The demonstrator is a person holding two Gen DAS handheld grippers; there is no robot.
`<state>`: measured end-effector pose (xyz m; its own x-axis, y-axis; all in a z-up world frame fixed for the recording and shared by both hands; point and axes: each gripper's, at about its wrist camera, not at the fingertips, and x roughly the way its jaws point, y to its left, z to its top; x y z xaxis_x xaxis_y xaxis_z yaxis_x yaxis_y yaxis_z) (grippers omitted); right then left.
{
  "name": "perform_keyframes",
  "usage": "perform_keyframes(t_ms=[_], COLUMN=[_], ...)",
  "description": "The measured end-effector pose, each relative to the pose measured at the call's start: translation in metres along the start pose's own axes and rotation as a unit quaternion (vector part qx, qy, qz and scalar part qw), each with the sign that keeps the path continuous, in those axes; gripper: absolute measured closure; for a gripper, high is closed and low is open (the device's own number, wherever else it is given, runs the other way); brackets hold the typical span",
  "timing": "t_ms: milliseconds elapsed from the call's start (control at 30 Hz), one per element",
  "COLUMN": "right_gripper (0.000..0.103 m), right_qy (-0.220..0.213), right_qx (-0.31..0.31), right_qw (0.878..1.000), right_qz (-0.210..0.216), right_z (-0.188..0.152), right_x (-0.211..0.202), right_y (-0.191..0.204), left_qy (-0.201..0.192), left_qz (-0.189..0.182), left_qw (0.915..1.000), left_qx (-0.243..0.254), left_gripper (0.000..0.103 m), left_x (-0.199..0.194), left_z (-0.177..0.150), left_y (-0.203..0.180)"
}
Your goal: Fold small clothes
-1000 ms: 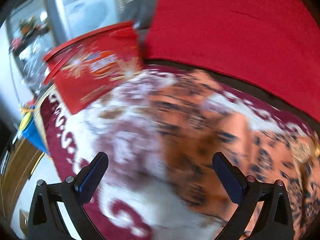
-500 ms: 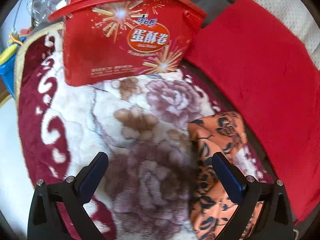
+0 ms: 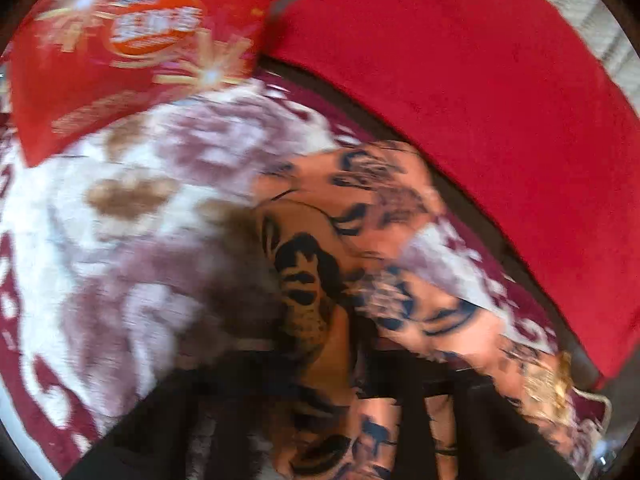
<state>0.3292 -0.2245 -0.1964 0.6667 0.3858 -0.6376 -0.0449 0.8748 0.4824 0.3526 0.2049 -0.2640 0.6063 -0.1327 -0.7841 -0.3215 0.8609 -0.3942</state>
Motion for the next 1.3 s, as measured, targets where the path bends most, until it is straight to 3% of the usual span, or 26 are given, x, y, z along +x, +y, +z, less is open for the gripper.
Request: perform_keyframes(t_ms=[67, 167, 300, 400, 433, 467, 500, 533, 600, 633, 667, 700, 767, 933, 1000, 1100, 1200, 1300], right_gripper=[0.069, 0.069, 0.069, 0.065, 0.058, 0.037, 0.030, 0.030, 0.030, 0.030, 0.030, 0.030, 0.030, 0.030, 0.030, 0.030, 0.030, 0.031], right_qy=[-0.008, -0.022, -0.044, -0.068, -0.078, -0.086, -0.098, -0.116, -0.138, -0.147, -0.153, -0.159, -0.161, -0.139, -0.128, -0.132, -0.135, -0.120], right_qx=[-0.001, 0.009, 0.045, 0.082, 0.098, 0.109, 0.124, 0.139, 0.160, 0.168, 0.171, 0.177, 0.193, 0.231, 0.237, 0.222, 0.179, 0.162], right_qw=[1.000, 1.000, 0.997, 0.990, 0.986, 0.983, 0.979, 0.974, 0.967, 0.964, 0.963, 0.961, 0.958, 0.953, 0.951, 0.957, 0.969, 0.978], right_qz=[-0.005, -0.005, 0.040, 0.095, 0.114, 0.121, 0.127, 0.134, 0.144, 0.143, 0.141, 0.138, 0.139, 0.140, 0.152, 0.133, 0.101, 0.057], right_z=[-0.003, -0.004, 0.000, 0.004, 0.005, 0.005, 0.004, 0.003, 0.004, 0.004, 0.004, 0.004, 0.004, 0.009, 0.016, 0.028, 0.053, 0.075], right_x=[-0.010, -0.028, -0.049, -0.062, -0.068, -0.072, -0.078, -0.085, -0.099, -0.107, -0.112, -0.117, -0.121, -0.112, -0.106, -0.103, -0.104, -0.091], right_y=[-0.004, -0.013, -0.033, -0.050, -0.058, -0.063, -0.070, -0.078, -0.092, -0.100, -0.105, -0.110, -0.120, -0.136, -0.140, -0.132, -0.119, -0.117], left_qy=[-0.019, -0.043, -0.104, -0.111, -0.108, -0.107, -0.101, -0.091, -0.055, -0.044, -0.037, -0.029, -0.009, -0.015, -0.024, -0.011, 0.001, -0.001], left_qz=[-0.001, -0.077, -0.163, -0.236, -0.259, -0.272, -0.292, -0.305, -0.317, -0.307, -0.286, -0.265, -0.267, -0.278, -0.248, -0.207, -0.175, -0.140], left_qw=[0.9997, 0.9956, 0.9714, 0.9430, 0.9278, 0.9182, 0.9004, 0.8852, 0.8517, 0.8457, 0.8459, 0.8493, 0.8573, 0.8922, 0.9109, 0.9294, 0.9395, 0.9426], left_qx=[0.015, 0.032, 0.138, 0.207, 0.245, 0.268, 0.306, 0.339, 0.413, 0.434, 0.449, 0.456, 0.440, 0.356, 0.329, 0.305, 0.295, 0.303], left_gripper=[0.090, 0.091, 0.091, 0.091, 0.091, 0.091, 0.090, 0.088, 0.066, 0.046, 0.038, 0.038, 0.038, 0.034, 0.034, 0.034, 0.034, 0.034], left_x=[-0.008, -0.035, -0.091, -0.117, -0.124, -0.128, -0.131, -0.131, -0.123, -0.120, -0.111, -0.101, -0.093, -0.097, -0.089, -0.072, -0.056, -0.051], left_z=[-0.002, -0.003, -0.023, -0.052, -0.070, -0.081, -0.101, -0.117, -0.156, -0.171, -0.180, -0.187, -0.180, -0.139, -0.127, -0.121, -0.116, -0.117], left_y=[-0.009, -0.030, -0.083, -0.126, -0.147, -0.160, -0.179, -0.194, -0.224, -0.234, -0.240, -0.243, -0.242, -0.203, -0.188, -0.174, -0.164, -0.158])
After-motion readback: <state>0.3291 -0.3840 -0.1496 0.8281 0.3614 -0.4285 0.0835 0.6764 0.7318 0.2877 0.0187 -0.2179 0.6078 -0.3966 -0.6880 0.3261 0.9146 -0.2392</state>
